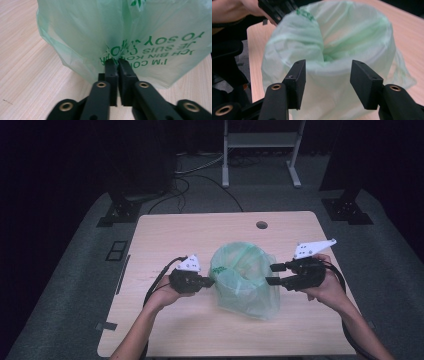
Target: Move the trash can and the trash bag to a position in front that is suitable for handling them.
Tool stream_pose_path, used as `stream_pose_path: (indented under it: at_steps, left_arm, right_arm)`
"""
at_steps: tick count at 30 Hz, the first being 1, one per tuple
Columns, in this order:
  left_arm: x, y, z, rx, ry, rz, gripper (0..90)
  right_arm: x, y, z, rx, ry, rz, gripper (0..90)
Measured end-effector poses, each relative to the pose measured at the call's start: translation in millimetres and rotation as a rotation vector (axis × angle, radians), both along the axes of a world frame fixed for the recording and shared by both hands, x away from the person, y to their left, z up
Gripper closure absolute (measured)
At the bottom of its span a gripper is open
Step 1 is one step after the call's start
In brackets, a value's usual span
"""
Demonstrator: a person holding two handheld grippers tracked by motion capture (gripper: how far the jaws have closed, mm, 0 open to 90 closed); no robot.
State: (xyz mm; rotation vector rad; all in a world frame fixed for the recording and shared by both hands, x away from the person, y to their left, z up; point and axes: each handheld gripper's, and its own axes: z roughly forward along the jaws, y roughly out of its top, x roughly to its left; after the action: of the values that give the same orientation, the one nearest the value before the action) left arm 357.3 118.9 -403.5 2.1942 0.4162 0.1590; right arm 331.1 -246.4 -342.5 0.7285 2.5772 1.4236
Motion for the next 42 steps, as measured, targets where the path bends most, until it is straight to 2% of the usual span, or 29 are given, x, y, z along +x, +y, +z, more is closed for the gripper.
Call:
stream_pose_path:
  at_steps: [2,5,7,10,11,17,22,25,28,33,39,42]
  left_arm:
    - [0.0,0.0,-1.2,-0.002,0.002,0.001,89.8]
    - [0.3,0.5,-2.7,0.007,0.002,0.012,90.0]
    - [0.6,0.9,-3.8,0.003,0.004,0.020,90.0]
    - [1.0,2.2,-4.8,0.006,0.004,0.031,90.0]
    - [1.1,2.9,-5.1,0.005,0.003,0.033,90.0]
    - [1.1,6.6,-10.7,0.024,0.016,0.050,90.0]
    - [0.3,7.9,-12.3,0.008,0.027,0.046,90.0]
    - [-0.9,7.5,-12.1,0.008,0.027,0.041,88.8]
    - [-1.5,7.6,-12.1,0.007,0.027,0.040,87.2]
    - [-1.2,6.7,-11.7,0.003,0.027,0.042,87.2]
    - [-1.2,5.4,-10.7,-0.003,0.025,0.040,87.2]
    - [-1.9,4.6,-11.4,-0.003,0.029,0.035,87.2]
  right_arm:
    - [-1.2,4.7,7.0,0.003,-0.016,0.008,47.3]
    - [0.1,17.8,14.9,-0.007,-0.006,0.013,55.7]
    - [2.6,29.2,17.5,-0.031,0.000,0.013,63.9]
    - [9.7,47.9,17.1,-0.086,0.029,0.014,71.2]
    - [12.4,54.1,16.2,-0.109,0.034,0.014,72.8]
    - [29.3,84.2,10.6,-0.169,0.086,0.008,78.6]
    - [36.0,106.0,9.5,-0.241,0.129,-0.005,84.8]
    - [34.6,118.9,8.3,-0.287,0.135,0.017,86.3]
    - [29.7,129.1,7.6,-0.308,0.145,0.071,86.3]
    - [21.0,138.5,9.3,-0.294,0.153,0.176,85.9]
    - [16.8,140.8,11.9,-0.294,0.138,0.209,81.6]
    - [20.3,139.9,14.5,-0.302,0.109,0.166,80.8]
